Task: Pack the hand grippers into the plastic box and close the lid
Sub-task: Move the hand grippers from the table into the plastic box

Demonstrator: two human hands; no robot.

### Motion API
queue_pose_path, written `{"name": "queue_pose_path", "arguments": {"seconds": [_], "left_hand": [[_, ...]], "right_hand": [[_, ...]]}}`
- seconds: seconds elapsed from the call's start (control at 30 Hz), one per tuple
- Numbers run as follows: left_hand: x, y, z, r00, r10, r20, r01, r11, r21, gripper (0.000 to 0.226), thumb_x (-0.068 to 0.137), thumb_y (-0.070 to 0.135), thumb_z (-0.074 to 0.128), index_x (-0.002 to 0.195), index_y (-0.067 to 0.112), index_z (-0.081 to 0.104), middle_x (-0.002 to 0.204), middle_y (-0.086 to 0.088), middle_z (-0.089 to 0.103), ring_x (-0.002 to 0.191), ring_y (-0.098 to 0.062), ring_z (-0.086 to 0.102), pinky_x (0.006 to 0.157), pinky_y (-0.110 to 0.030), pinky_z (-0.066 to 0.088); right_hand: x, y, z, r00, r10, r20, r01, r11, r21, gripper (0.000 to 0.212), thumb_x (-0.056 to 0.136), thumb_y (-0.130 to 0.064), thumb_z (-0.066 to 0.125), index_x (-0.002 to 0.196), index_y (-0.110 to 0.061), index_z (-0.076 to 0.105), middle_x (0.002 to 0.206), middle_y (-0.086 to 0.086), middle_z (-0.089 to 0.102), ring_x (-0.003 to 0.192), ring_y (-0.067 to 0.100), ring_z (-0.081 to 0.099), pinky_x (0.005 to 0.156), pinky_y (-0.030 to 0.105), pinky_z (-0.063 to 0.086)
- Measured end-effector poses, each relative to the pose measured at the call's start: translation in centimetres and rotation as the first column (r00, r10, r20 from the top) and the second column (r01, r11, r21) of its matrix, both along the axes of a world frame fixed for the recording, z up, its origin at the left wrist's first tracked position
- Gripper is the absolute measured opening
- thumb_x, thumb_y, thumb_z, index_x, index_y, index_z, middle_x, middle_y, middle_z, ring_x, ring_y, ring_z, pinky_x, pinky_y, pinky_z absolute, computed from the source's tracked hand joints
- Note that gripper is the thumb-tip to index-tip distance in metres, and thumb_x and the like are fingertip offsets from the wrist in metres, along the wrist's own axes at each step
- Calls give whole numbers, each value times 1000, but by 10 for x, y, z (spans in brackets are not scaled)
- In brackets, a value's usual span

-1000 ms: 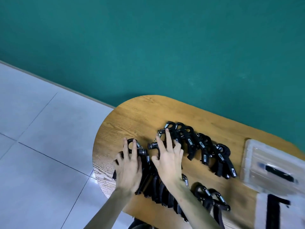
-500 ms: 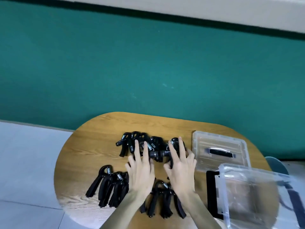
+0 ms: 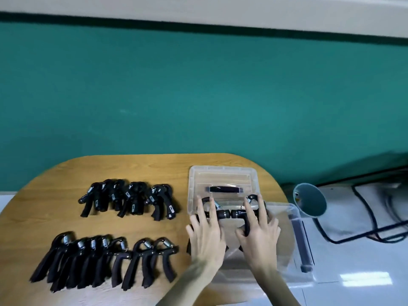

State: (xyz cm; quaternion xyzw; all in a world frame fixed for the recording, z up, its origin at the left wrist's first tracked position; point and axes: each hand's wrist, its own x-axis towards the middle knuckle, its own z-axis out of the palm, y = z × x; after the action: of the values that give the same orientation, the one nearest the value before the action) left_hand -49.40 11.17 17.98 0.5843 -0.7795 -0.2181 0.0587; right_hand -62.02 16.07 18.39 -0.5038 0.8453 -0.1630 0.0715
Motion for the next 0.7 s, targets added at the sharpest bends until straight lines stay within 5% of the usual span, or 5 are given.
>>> {"name": "queue_pose_path", "arguments": {"seconds": [0.33, 0.53, 0.7], "left_hand": [[-78, 48, -26, 989, -130, 74, 126, 990, 58, 91, 72, 27, 83, 151, 13, 40, 153, -24, 39, 87, -30, 55, 70, -43, 49], [-85, 57, -62, 977, -126, 171, 98, 982, 160, 93, 69, 28, 85, 150, 12, 43, 152, -25, 41, 83, -28, 54, 65, -42, 47], [-88, 44, -109, 976, -76, 203, 33, 978, 205, 86, 84, 26, 72, 157, 15, 27, 160, -25, 26, 96, -28, 53, 76, -43, 46]], "right_hand": [[-79, 61, -39, 991, -70, 112, 65, 997, 49, 88, 59, -4, 80, 140, -26, 56, 158, 6, 38, 110, 39, 47, 85, 54, 46], [-90, 61, -79, 978, -43, 206, -1, 978, 208, 75, 67, -18, 72, 139, -28, 53, 159, 6, 36, 106, 41, 48, 83, 54, 47], [-96, 42, -119, 971, -36, 237, -64, 913, 402, 75, 83, -26, 66, 151, -36, 36, 168, -2, 14, 118, 42, 41, 98, 54, 41]]}}
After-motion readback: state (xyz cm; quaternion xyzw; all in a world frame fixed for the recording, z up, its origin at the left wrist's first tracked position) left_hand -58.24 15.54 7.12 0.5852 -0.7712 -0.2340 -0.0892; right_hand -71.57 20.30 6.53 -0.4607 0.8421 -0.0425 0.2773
